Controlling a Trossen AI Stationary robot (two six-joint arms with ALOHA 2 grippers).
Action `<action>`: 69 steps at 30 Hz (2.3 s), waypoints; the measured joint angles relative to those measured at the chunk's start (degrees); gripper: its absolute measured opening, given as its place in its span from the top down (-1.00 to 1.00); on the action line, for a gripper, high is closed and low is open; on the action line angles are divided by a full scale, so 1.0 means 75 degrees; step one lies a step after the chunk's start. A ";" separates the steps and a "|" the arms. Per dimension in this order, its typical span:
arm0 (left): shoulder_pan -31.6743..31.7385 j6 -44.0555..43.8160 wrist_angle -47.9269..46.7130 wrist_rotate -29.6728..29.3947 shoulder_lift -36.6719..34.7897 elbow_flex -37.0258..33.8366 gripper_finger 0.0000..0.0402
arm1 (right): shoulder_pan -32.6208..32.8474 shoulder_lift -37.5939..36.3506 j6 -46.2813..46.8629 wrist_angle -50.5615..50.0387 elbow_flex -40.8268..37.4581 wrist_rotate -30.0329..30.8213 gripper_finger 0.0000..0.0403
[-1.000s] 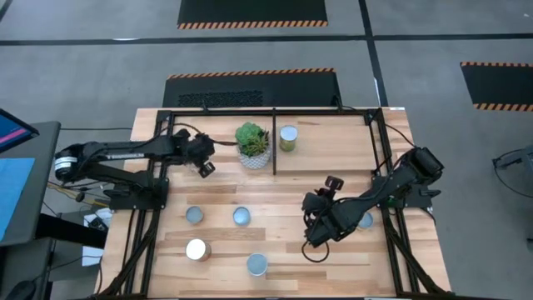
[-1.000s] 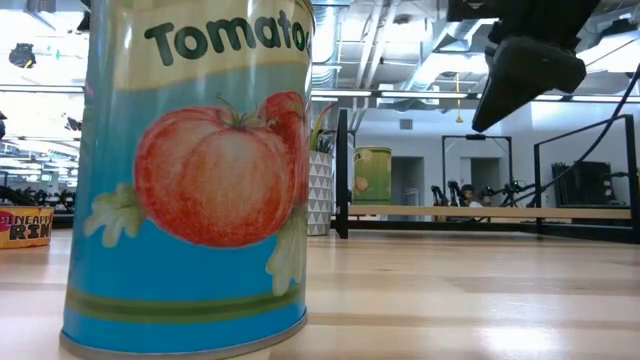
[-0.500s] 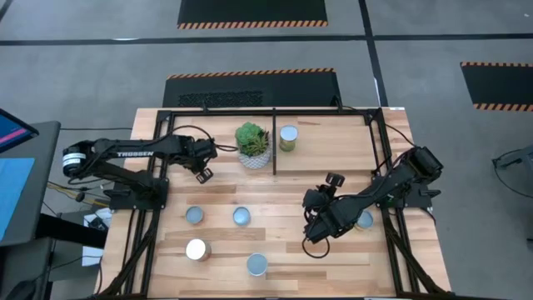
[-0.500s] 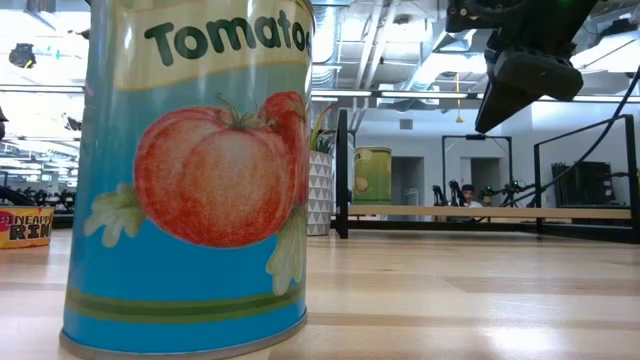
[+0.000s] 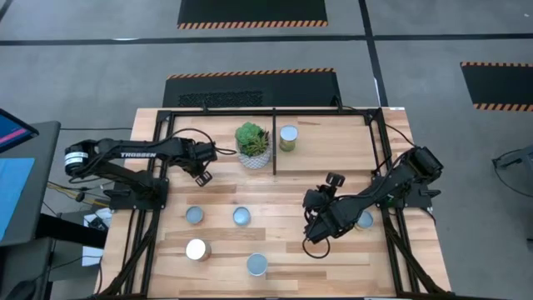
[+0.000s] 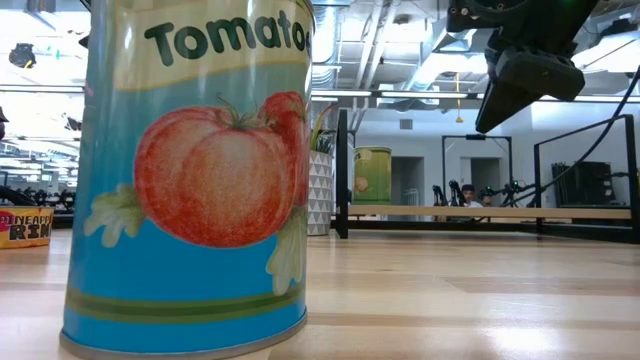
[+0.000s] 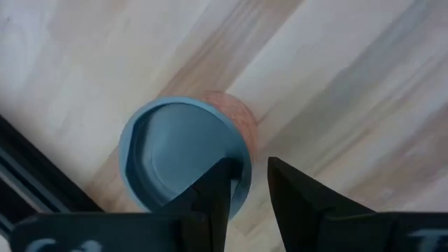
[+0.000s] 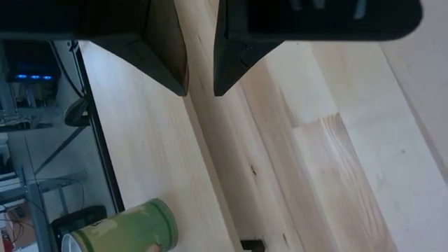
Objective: Pick and place cans onto a shelf
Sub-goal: Move the canned goods to the center on the table
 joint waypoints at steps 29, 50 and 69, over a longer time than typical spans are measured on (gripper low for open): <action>-0.2226 0.0009 0.0931 0.1486 0.0016 0.1853 1.00 | 0.0624 -0.0188 0.2528 -0.2261 0.0017 -0.0415 0.54; -0.2859 0.3297 0.1992 0.1614 0.4354 0.6263 1.00 | 0.1145 -0.1014 0.3072 -0.2240 0.0006 -0.0337 0.54; -0.2892 0.5131 0.1148 0.1209 0.7493 0.9163 0.94 | 0.1945 -0.1005 0.3573 -0.2231 0.0006 -0.0577 0.54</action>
